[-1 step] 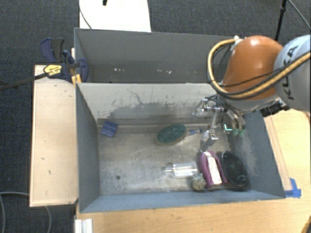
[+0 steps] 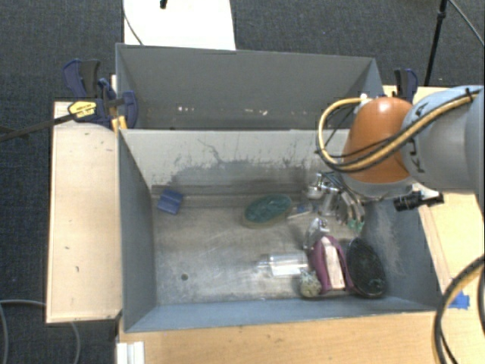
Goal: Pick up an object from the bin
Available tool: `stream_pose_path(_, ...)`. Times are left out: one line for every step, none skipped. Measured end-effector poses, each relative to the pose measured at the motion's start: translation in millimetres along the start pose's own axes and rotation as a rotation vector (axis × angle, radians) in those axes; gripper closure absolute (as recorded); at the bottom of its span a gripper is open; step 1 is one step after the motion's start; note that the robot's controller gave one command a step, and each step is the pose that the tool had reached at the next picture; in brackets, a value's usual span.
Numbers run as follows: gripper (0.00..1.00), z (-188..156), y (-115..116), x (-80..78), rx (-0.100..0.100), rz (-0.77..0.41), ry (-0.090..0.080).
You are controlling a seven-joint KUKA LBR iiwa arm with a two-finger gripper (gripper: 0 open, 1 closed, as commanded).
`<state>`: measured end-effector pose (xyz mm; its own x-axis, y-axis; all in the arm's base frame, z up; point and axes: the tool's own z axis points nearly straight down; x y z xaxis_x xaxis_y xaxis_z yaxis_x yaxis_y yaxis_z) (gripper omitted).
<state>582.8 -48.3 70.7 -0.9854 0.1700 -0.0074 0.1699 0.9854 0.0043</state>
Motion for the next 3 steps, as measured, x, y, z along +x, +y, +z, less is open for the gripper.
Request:
stream_pose_path(0.0, -6, 73, 5.4, 0.0, 0.257, 0.002)
stream_pose_path(1.0, -7, 70, 3.6, 0.003, 0.258, -0.002)
stream_pose_path(1.0, -161, 72, 5.7, 0.003, 0.049, -0.003)
